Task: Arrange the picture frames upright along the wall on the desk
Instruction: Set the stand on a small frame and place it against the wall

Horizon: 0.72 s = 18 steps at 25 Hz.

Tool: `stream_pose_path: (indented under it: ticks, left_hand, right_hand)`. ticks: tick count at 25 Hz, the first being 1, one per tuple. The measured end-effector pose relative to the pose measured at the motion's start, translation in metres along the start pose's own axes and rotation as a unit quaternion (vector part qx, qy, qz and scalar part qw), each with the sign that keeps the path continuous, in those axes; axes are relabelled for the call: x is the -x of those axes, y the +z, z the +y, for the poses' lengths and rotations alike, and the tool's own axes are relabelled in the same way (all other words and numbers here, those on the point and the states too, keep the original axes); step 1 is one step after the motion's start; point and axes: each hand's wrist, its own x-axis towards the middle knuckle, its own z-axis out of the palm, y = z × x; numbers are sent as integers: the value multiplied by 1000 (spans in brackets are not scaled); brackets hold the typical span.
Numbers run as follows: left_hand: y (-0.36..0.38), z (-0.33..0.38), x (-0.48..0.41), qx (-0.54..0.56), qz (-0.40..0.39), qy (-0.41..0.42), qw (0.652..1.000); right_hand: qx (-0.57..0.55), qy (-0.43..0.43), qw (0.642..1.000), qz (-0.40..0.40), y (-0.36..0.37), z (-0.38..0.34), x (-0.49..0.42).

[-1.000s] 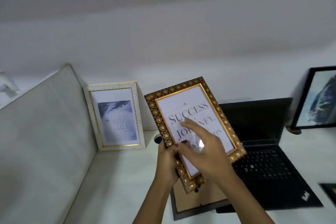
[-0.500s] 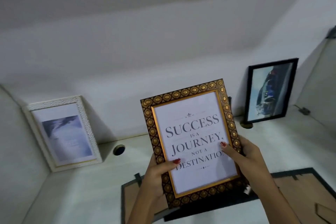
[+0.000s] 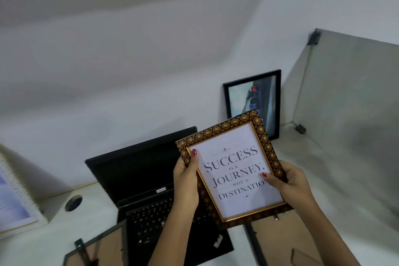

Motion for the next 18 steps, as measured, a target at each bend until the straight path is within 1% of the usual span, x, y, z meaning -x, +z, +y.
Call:
stream_pose_path:
  ticks: [3, 6, 8, 9, 11, 13, 16, 18]
  left_hand:
    - [34, -19, -20, 17, 17, -8, 1000]
    - [63, -36, -49, 11, 1, -7, 1000]
    - [76, -44, -69, 7, -7, -8, 1000]
    - [79, -50, -80, 5, -5, -10, 1000]
    - [80, -59, -99, 6, 9, -15, 1000]
    - [77, -71, -120, 12, 24, -20, 999]
    - [72, -91, -142, 8, 46, -37, 998]
    - [69, -103, -152, 1, 49, -41, 998]
  right_hand:
    - [25, 26, 999, -31, -28, 12, -34]
    - [63, 81, 993, -63, -58, 25, -87]
    - [66, 120, 988, -71, -77, 34, -125]
    - [58, 132, 988, -57, -85, 39, -146]
    - [51, 133, 990, 3, -94, 51, -189]
    - [77, 119, 989, 45, -96, 68, -237]
    - [138, 85, 985, 67, -91, 94, -296]
    - [149, 92, 981, 82, -90, 111, -324]
